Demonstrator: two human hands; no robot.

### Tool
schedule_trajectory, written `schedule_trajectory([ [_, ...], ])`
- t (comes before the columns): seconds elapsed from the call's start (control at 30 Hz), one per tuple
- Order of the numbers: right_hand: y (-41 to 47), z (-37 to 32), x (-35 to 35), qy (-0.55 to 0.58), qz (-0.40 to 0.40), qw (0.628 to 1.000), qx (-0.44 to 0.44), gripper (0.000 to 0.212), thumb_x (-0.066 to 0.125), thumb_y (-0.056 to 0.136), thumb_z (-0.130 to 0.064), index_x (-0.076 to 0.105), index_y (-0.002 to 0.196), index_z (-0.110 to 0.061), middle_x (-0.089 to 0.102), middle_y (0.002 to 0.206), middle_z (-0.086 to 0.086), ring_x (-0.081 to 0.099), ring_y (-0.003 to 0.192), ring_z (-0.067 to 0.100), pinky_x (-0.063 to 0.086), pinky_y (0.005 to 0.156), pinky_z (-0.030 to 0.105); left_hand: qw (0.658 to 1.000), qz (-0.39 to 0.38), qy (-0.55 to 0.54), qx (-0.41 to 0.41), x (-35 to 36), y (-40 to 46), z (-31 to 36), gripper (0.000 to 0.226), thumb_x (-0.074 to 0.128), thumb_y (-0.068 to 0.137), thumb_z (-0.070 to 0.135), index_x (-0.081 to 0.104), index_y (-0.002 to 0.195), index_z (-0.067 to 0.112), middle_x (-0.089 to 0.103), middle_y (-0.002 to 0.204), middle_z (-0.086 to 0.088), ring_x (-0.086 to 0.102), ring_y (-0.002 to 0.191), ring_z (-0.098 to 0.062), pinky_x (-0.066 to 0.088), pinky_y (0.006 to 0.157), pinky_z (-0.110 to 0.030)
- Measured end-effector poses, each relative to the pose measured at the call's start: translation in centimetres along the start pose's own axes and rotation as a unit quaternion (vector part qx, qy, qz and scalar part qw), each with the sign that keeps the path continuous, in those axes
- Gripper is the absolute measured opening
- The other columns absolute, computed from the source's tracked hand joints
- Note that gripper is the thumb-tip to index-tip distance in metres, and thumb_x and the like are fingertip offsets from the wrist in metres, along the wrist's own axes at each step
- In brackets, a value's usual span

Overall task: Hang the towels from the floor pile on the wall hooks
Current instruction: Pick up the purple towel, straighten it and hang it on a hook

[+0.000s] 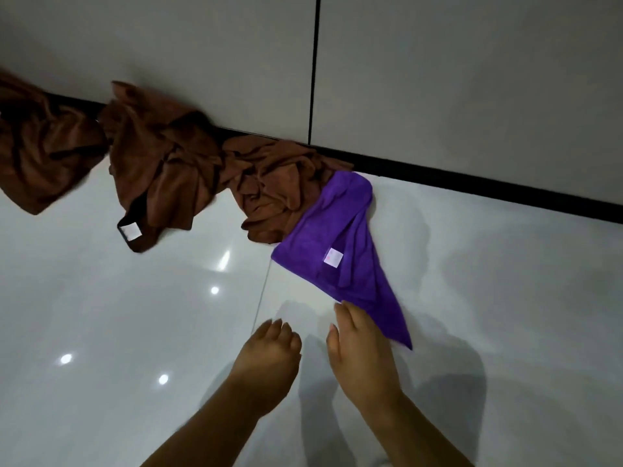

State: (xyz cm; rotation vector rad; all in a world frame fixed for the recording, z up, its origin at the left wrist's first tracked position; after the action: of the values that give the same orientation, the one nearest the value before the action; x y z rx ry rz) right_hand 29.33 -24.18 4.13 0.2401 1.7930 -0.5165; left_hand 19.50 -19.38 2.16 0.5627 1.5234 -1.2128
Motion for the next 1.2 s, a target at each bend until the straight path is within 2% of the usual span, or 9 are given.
schedule_trajectory([
  [0.1,4.4,0.4,4.5,-0.065,-0.037,0.996,-0.049,0.055,0.059,0.09,-0.025,0.042,0.137,-0.003,0.047,0.139,0.014,0.045,0.128,0.026,0.034,0.107,0.033,0.999,0.015,0.029,-0.027,1.9,5.7,-2.8,0.039,0.047,0.096,0.03,0.049,0.128,0.008,0.054,0.128,-0.011,0.05,0.117,-0.024,0.033,0.105,-0.03],
  [0.17,7.6,1.5,5.9,-0.062,0.012,0.997,-0.044,0.052,0.071,0.079,-0.02,0.055,0.124,0.0,0.059,0.122,0.016,0.058,0.112,0.026,0.045,0.097,0.033,0.996,0.062,0.022,-0.062,1.9,9.7,-5.0,0.038,0.032,0.101,0.029,0.04,0.134,0.013,0.046,0.136,-0.005,0.042,0.124,-0.021,0.026,0.107,-0.026],
  [0.23,10.8,2.6,7.0,-0.032,0.045,0.998,-0.044,0.043,0.079,0.064,-0.01,0.066,0.104,0.0,0.068,0.099,0.014,0.067,0.089,0.027,0.054,0.08,0.032,0.991,0.106,0.052,-0.063,1.7,13.1,-6.8,0.037,0.03,0.101,0.029,0.04,0.134,0.013,0.046,0.137,-0.006,0.04,0.126,-0.022,0.022,0.11,-0.028],
  [0.4,14.5,4.2,8.2,-0.052,0.019,0.997,-0.048,0.031,0.038,0.096,-0.014,0.046,0.126,-0.008,0.05,0.126,0.009,0.047,0.116,0.025,0.038,0.095,0.031,0.981,0.153,0.122,-0.005,-0.2,18.1,-8.9,0.039,0.029,0.102,0.029,0.042,0.133,0.011,0.048,0.134,-0.009,0.043,0.123,-0.025,0.024,0.109,-0.032],
  [0.53,13.9,3.9,8.6,-0.042,-0.017,0.998,-0.047,0.03,0.035,0.099,-0.02,0.047,0.125,-0.009,0.049,0.125,0.007,0.048,0.115,0.024,0.042,0.088,0.033,0.978,0.177,0.098,-0.042,-2.3,17.7,-9.6,0.037,0.03,0.101,0.029,0.045,0.129,0.011,0.051,0.129,-0.009,0.046,0.118,-0.026,0.032,0.101,-0.032],
  [0.93,12.3,5.2,12.6,-0.072,-0.054,0.996,-0.002,0.043,0.038,0.1,-0.034,0.038,0.134,-0.008,0.042,0.133,0.007,0.043,0.119,0.022,0.044,0.088,0.03,0.991,0.072,0.052,-0.1,0.9,15.2,-10.9,0.038,0.029,0.101,0.033,0.045,0.129,0.012,0.051,0.128,-0.009,0.049,0.114,-0.025,0.04,0.093,-0.034],
  [1.0,12.7,5.1,12.1,-0.076,-0.025,0.997,0.009,0.042,0.054,0.094,-0.033,0.05,0.123,-0.003,0.051,0.123,0.01,0.051,0.109,0.024,0.048,0.078,0.029,0.991,0.059,0.015,-0.119,1.7,15.2,-10.6,0.038,0.029,0.101,0.033,0.044,0.129,0.012,0.05,0.13,-0.008,0.048,0.116,-0.025,0.039,0.094,-0.033],
  [1.07,13.2,5.3,12.0,-0.091,-0.01,0.996,0.004,0.043,0.088,0.058,-0.021,0.067,0.09,-0.002,0.064,0.089,0.012,0.063,0.077,0.023,0.049,0.051,0.025,0.993,0.032,0.007,-0.109,2.9,15.1,-10.0,0.038,0.028,0.101,0.034,0.043,0.129,0.013,0.049,0.132,-0.008,0.048,0.117,-0.024,0.038,0.096,-0.032],
  [1.2,13.8,5.3,12.2,-0.124,-0.009,0.992,-0.008,0.049,0.09,0.031,-0.009,0.07,0.075,-0.006,0.063,0.072,0.008,0.061,0.059,0.02,0.043,0.038,0.023,0.994,0.026,0.0,-0.104,3.7,15.9,-10.4,0.037,0.028,0.102,0.033,0.044,0.128,0.013,0.05,0.13,-0.007,0.049,0.115,-0.023,0.038,0.095,-0.03],
])
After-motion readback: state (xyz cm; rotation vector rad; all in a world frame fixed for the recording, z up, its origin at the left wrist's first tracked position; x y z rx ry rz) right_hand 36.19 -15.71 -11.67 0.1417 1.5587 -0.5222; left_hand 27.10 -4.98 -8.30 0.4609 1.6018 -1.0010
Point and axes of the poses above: each hand's wrist, its own y-axis towards the middle knuckle, its own x-axis out of the palm, z = x × y, the point moved 6 cm from there along y, towards the middle knuckle
